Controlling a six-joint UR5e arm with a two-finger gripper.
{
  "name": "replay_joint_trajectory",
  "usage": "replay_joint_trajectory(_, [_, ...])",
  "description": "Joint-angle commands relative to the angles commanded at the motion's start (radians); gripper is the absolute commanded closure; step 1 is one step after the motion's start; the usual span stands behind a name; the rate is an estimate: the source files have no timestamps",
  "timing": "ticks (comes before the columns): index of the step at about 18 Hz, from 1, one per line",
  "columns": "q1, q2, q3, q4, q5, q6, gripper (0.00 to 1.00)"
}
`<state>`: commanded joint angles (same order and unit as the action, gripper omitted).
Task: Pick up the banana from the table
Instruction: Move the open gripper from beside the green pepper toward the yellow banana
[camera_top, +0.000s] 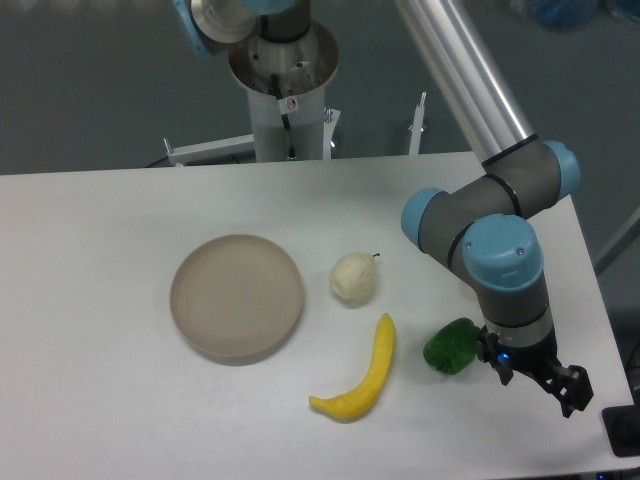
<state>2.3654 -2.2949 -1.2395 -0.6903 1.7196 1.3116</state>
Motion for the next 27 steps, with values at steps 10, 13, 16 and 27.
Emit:
replay_joint_trajectory(10, [0.002, 0.020, -0.014, 0.000, -0.005, -0.005, 0.00])
replay_joint_trajectory(13, [0.000, 0.043, -0.037, -0.005, -0.006, -0.009, 0.00])
replay_joint_trajectory(16, [-0.005, 0.070, -0.064, -0.021, -0.021, -0.055, 0.00])
replay_joint_trajectory(27, [-0.021, 0.192, -0.104, -0.396, -0.187, -0.402, 0.00])
